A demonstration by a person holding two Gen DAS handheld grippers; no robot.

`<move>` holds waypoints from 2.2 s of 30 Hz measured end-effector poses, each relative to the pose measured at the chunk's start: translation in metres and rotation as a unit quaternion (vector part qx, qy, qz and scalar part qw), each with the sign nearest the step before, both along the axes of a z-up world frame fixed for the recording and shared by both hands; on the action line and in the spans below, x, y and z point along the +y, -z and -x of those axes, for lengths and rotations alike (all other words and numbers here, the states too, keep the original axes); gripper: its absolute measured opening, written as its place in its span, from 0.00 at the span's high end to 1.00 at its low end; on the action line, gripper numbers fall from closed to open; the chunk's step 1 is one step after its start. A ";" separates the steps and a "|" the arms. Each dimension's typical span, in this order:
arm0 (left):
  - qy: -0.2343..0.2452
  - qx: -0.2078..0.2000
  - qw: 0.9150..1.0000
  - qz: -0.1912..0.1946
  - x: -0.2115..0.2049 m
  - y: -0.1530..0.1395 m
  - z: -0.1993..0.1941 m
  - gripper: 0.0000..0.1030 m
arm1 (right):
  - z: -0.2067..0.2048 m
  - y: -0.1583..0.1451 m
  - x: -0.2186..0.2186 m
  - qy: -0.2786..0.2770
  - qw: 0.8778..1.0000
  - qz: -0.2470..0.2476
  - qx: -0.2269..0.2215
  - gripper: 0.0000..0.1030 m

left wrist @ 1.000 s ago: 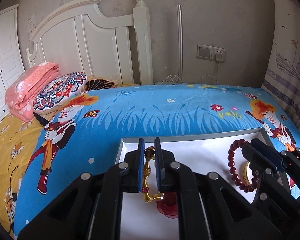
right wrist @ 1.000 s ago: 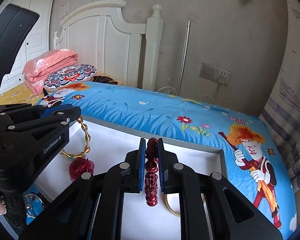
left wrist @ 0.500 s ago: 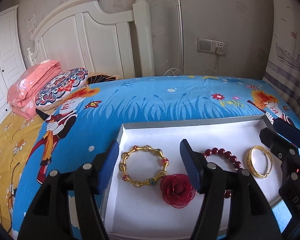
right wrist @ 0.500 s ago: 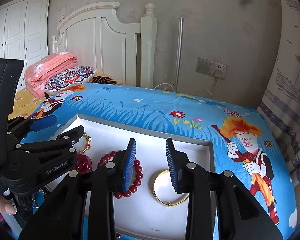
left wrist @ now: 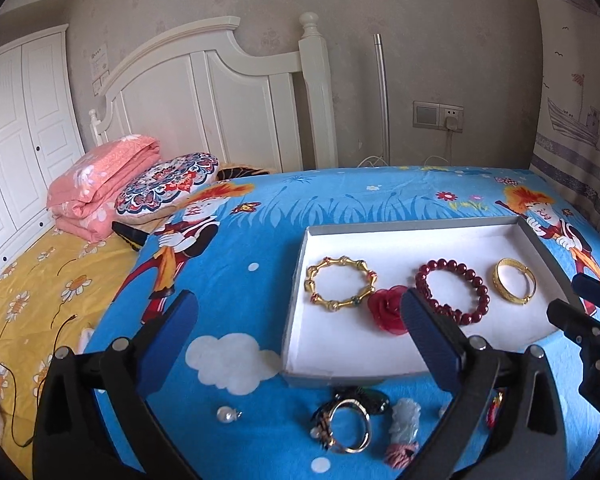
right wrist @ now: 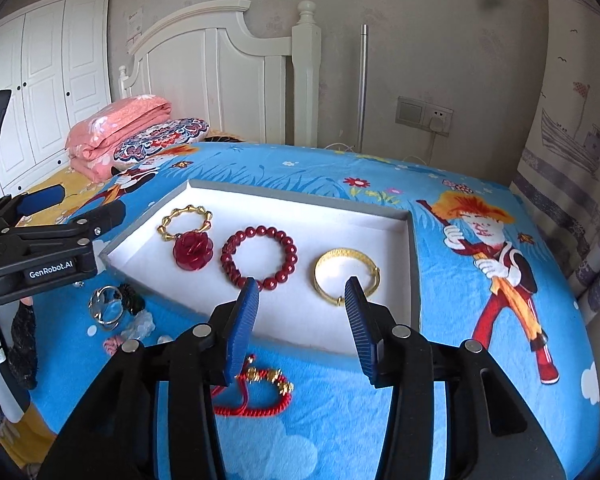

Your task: Organize jewelry

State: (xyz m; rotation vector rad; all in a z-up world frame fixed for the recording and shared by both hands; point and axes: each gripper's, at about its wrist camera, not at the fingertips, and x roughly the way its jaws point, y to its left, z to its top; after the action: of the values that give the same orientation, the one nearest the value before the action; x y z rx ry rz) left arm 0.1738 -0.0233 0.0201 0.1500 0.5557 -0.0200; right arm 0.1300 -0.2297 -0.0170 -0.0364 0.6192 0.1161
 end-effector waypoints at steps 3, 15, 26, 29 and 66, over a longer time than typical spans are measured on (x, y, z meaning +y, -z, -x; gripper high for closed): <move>-0.007 -0.007 1.000 0.002 0.013 0.004 0.023 0.05 | 0.019 0.005 -0.001 0.001 1.000 -0.008 -0.001 0.54; 0.000 -0.001 1.000 0.009 0.034 0.043 0.083 0.05 | 0.073 0.028 0.018 -0.008 1.000 -0.011 0.000 0.48; -0.003 0.005 1.000 0.024 0.045 0.067 0.111 0.05 | 0.088 0.038 0.036 -0.007 1.000 -0.008 -0.005 0.48; -0.006 0.007 1.000 0.016 0.048 0.074 0.115 0.05 | 0.088 0.044 0.040 -0.008 1.000 -0.009 0.003 0.48; -0.035 0.004 0.999 0.020 0.104 0.080 0.117 0.05 | 0.002 0.047 0.138 0.028 0.996 0.022 0.087 0.65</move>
State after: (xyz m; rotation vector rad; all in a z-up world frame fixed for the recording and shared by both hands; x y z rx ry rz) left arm 0.0565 0.0806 -0.0603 0.0907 0.5687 0.0370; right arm 0.1277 -0.0918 -0.0645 -0.0513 0.7954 0.0514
